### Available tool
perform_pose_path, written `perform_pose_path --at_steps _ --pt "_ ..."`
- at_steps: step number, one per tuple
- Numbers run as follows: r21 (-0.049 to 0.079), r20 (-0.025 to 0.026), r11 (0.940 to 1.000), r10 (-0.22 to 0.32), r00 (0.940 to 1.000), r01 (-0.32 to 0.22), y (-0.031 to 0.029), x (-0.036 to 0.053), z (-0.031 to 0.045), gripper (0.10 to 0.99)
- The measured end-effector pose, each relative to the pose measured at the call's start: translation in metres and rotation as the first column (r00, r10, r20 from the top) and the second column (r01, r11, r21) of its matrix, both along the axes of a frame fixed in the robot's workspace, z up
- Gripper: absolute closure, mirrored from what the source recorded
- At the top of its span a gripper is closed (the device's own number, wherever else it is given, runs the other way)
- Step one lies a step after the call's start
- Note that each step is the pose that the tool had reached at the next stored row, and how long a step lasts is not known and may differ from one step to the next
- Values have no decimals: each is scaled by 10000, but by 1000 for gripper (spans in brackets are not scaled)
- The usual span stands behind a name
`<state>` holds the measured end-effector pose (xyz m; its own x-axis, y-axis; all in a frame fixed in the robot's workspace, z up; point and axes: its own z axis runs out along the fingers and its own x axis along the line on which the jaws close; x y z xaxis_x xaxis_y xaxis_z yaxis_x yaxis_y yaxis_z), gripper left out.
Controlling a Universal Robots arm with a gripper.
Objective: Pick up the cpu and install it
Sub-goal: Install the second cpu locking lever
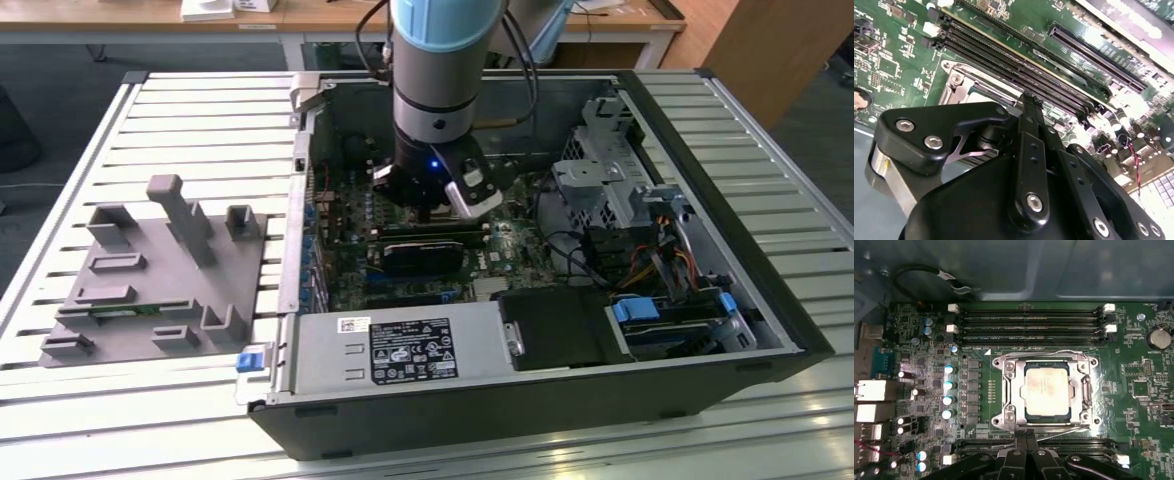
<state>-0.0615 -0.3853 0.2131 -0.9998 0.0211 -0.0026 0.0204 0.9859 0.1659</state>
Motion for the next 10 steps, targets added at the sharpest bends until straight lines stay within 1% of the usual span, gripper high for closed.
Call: perform_pose_path --at_steps 2,3,5,10 --pt "57 1 10000 0 10000 0 0 0 -30 980" --pt "97 -1 10000 2 10000 -2 -3 0 -34 980" --pt "190 1 9998 1 10000 -1 -23 -4 -37 980" --pt "312 0 9995 0 10000 0 -73 -34 -38 980"
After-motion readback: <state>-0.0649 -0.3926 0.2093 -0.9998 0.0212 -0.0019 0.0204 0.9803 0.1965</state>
